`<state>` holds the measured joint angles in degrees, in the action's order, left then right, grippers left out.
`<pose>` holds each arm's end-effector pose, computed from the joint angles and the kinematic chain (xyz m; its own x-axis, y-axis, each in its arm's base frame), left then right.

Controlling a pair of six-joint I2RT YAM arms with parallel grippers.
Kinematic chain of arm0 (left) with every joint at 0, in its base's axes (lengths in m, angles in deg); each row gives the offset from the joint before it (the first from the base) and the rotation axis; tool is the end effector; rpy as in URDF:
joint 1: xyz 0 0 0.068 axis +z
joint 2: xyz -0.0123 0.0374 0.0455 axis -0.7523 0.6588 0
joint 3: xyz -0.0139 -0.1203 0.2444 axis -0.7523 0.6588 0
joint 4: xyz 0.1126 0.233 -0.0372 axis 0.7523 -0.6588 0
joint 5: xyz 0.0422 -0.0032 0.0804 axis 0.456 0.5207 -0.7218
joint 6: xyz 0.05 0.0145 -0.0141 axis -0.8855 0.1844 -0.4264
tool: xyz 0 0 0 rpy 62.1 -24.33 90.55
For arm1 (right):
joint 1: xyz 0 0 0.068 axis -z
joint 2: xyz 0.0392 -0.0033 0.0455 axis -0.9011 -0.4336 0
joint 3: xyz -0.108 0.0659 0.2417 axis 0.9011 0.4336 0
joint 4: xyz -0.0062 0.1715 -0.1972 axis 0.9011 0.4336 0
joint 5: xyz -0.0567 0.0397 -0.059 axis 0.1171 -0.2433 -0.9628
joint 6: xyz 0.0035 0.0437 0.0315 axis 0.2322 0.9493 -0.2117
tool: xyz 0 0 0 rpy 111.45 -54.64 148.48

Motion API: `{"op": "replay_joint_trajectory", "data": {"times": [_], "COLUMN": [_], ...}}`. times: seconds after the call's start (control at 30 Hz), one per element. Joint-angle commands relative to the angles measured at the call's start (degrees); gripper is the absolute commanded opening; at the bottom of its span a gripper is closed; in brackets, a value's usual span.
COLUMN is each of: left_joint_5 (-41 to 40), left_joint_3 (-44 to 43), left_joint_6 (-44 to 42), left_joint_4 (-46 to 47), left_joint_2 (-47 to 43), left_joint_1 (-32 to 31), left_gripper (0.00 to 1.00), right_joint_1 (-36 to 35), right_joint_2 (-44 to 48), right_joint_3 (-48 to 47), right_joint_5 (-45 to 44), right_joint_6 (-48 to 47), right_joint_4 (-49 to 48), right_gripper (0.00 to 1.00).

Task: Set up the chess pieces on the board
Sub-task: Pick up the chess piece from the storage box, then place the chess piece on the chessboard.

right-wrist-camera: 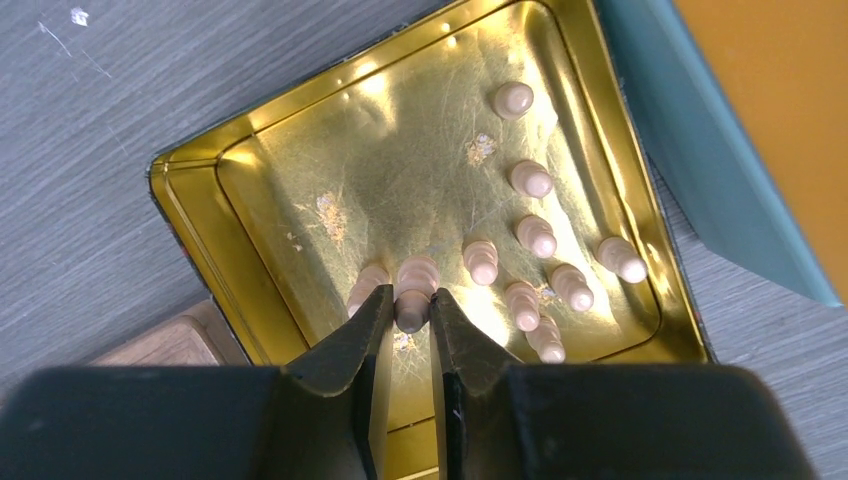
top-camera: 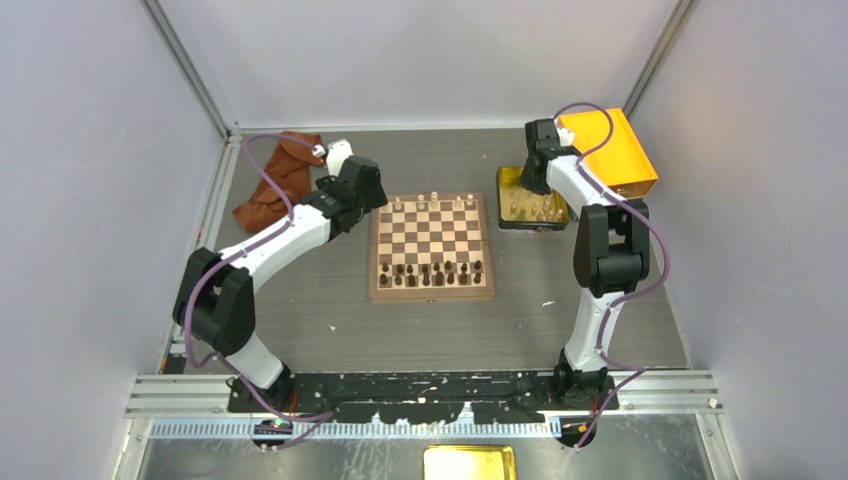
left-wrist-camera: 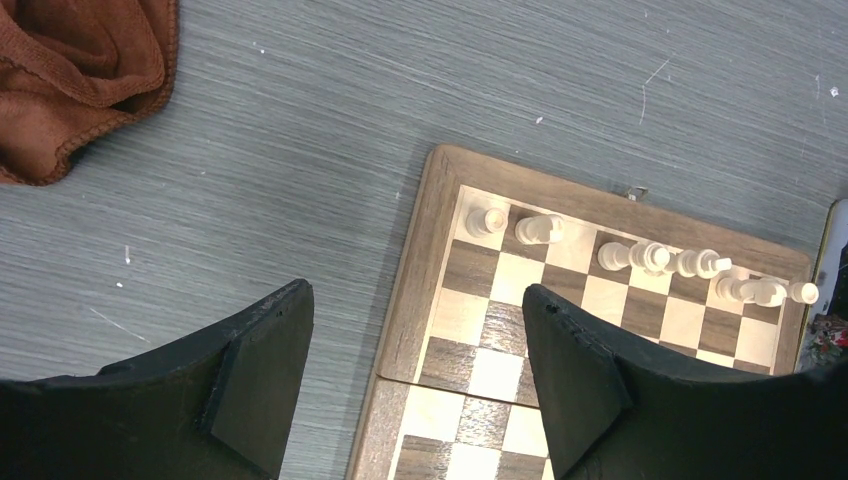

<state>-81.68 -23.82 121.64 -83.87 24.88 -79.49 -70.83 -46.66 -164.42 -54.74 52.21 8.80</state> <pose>0.3187 -0.1687 0.2663 -0.5043 -0.3714 -0.7796 -0.2839 0.9239 -0.2564 0.4304 0.0392 0.2203 -0.6935 0.3836 -0.6098 0.4356 0.8975 0.0692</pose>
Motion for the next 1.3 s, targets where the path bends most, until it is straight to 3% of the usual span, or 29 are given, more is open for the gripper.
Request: {"op": "replay_joint_trajectory", "data": {"times": [0.0,0.47,1.27], "left_joint_5": [-0.5,-0.9,-1.4], "left_joint_3": [-0.5,0.0,2.3], "left_joint_6": [0.5,0.8,1.8], "left_joint_4": [2.1,2.0,2.0], "left_joint_2": [-0.9,-1.5,-3.6], "left_joint_1": [-0.2,-0.3,-0.3], "left_gripper": [0.77,0.77,0.77], "right_joint_1": [-0.7,-7.7,-21.1], "right_joint_2": [5.3,6.1,-3.2], "right_joint_3": [-1.7,-10.9,-23.1], "right_joint_5": [-3.2,-4.3,-3.6], "right_joint_6": [-0.4,-4.9,-6.9], "right_joint_4": [-2.2,2.9,11.1], "right_gripper": [0.01,0.01,0.01]}}
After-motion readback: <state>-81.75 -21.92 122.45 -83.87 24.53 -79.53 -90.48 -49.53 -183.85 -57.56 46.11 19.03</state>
